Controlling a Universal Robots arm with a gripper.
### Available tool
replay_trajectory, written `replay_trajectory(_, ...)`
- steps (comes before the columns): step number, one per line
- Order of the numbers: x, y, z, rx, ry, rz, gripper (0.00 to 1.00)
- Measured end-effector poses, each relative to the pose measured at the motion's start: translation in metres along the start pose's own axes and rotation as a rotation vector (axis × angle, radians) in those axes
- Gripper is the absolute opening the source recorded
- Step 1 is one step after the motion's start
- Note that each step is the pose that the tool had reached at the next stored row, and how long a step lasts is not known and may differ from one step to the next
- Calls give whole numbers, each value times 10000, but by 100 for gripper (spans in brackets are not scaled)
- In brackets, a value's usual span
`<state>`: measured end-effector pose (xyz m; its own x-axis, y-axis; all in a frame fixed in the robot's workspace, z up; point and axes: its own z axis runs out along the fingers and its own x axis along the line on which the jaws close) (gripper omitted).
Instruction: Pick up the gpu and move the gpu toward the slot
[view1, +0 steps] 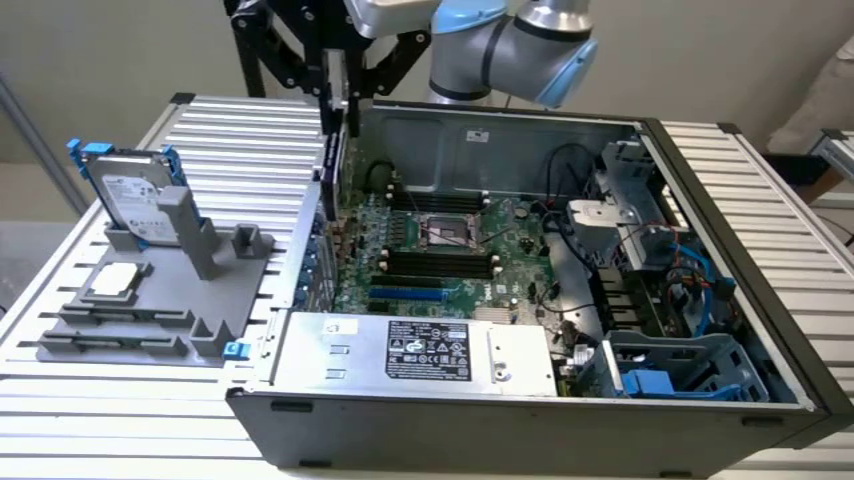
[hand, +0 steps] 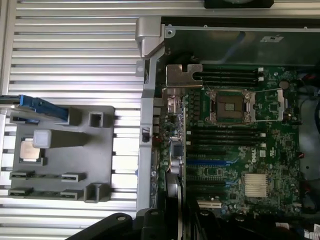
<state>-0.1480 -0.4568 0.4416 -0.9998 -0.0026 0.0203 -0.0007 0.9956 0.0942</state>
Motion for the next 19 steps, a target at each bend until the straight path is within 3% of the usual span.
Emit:
replay_trajectory(10,-453,-2,40,2,36,4,26)
replay_trajectory(19,-864,10,146,67,66,8,26)
